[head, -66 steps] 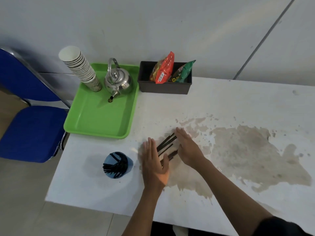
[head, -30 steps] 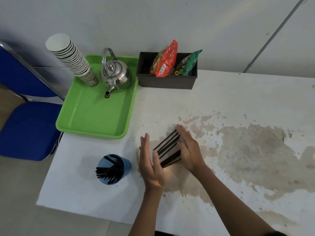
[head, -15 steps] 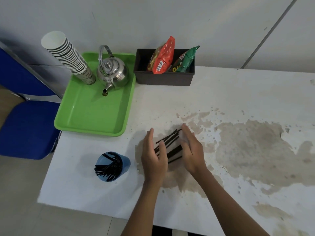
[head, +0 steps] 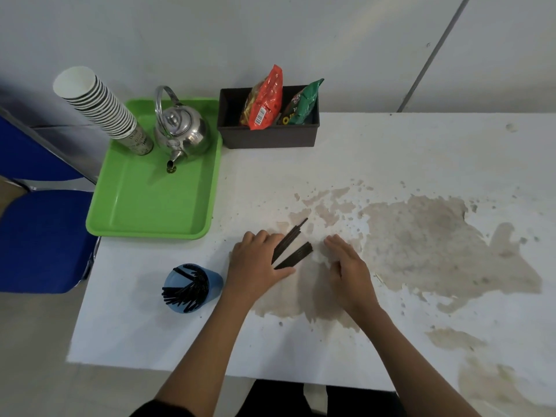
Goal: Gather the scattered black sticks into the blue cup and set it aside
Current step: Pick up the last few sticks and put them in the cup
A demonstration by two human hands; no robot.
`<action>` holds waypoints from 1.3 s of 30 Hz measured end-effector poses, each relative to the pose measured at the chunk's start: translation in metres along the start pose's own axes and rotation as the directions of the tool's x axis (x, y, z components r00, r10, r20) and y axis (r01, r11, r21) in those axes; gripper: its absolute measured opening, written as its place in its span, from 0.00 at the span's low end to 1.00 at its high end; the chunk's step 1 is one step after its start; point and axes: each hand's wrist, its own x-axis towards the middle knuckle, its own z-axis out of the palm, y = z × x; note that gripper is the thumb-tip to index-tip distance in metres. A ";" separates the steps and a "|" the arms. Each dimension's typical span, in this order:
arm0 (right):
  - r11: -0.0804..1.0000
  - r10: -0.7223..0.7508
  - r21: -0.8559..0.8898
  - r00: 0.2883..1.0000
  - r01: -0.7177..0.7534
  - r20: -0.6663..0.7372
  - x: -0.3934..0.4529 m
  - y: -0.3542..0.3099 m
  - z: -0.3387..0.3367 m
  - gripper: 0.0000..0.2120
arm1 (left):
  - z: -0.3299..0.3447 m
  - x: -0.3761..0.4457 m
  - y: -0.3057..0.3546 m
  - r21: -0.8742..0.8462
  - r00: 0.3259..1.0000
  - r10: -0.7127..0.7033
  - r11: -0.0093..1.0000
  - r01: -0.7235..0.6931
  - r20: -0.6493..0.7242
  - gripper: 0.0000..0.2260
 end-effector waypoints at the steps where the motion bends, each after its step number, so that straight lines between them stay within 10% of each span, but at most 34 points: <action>1: 1.000 -0.012 -0.007 1.000 0.012 0.016 0.000 0.003 0.000 0.23 | -0.001 -0.001 0.001 -0.019 1.000 -0.014 1.000 0.014 0.013 0.34; 39: 0.989 -0.121 -0.075 0.990 0.127 0.079 -0.008 0.021 0.011 0.27 | 0.010 -0.007 0.040 0.210 0.986 -0.124 0.973 0.099 0.108 0.22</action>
